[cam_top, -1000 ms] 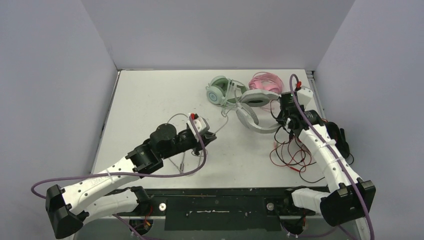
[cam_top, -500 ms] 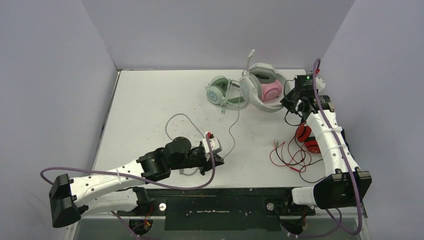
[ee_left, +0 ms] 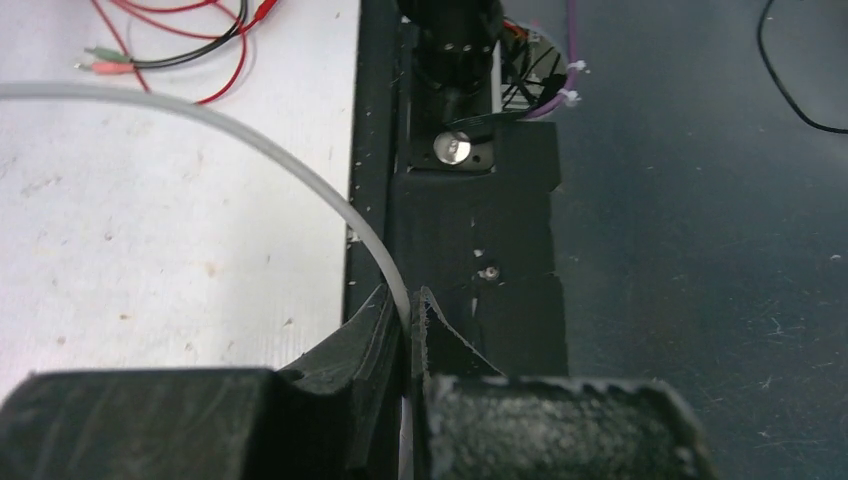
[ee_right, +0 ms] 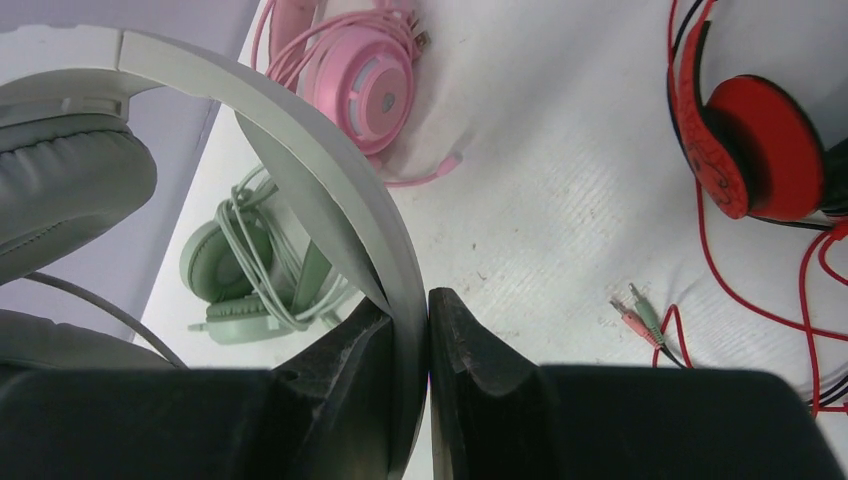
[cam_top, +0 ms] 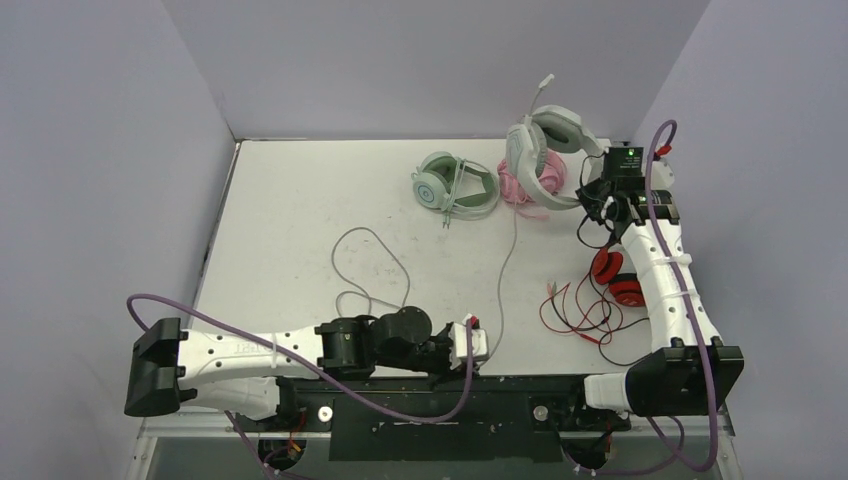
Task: Wrap the headphones
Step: Wrap the headphones cable around the headphones.
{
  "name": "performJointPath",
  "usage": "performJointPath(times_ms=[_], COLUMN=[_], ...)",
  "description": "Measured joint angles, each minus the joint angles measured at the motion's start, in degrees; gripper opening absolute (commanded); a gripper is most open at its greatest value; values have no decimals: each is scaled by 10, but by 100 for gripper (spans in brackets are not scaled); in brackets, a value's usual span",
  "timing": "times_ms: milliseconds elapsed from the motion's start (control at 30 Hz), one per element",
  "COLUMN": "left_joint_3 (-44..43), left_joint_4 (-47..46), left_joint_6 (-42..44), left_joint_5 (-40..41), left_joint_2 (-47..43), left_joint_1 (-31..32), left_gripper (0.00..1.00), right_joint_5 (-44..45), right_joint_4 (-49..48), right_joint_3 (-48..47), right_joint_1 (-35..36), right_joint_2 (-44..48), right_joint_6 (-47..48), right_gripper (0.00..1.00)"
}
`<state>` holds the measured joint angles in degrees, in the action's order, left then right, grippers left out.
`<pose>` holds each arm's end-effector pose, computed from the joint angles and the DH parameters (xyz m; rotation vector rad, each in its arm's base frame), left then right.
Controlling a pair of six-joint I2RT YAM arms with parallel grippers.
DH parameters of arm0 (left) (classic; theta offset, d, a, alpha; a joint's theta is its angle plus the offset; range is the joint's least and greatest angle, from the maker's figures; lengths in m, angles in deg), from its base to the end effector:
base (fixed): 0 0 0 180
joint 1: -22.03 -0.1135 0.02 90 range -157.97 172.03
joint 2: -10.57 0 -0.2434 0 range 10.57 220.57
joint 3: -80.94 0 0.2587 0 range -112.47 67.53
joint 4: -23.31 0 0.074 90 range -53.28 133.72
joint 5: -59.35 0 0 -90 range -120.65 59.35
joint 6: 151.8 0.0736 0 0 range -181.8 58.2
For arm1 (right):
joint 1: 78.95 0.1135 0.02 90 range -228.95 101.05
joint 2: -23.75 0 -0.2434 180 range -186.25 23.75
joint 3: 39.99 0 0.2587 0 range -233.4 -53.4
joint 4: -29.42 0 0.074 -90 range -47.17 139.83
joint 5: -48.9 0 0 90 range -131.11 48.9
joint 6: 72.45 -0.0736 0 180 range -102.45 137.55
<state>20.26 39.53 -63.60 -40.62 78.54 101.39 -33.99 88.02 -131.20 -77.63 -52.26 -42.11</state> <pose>0.0465 -0.3165 0.2479 1.4358 1.5917 -1.0544 0.3178 -0.0018 0.3165 1.2018 2.0238 0.3882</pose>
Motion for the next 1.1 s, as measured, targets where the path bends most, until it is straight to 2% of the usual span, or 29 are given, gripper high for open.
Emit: performJointPath(times_ms=[433,600,700,800,933,1100], left_joint_3=[-75,-120,-168,-214,-258,-280], left_joint_4=[18,82,132,161,180,191], left_joint_6=[21,47,77,115,164,190], left_joint_5=[8,92,160,225,277,260], left_joint_2=[32,13,3,-7,-21,-26], left_joint_1=[67,69,69,68,33,-73], left_gripper=[0,0,0,0,0,0], right_joint_5=[125,185,237,253,247,231], right_joint_4=[-10,-26,-30,-43,-86,-77], right_joint_3=[62,95,104,118,179,220], right_joint_1=[-5,16,73,129,181,238], right_joint_2=[35,35,30,27,42,73], right_joint_6=[-12,55,110,168,249,329], right_gripper=[0,0,0,0,0,0])
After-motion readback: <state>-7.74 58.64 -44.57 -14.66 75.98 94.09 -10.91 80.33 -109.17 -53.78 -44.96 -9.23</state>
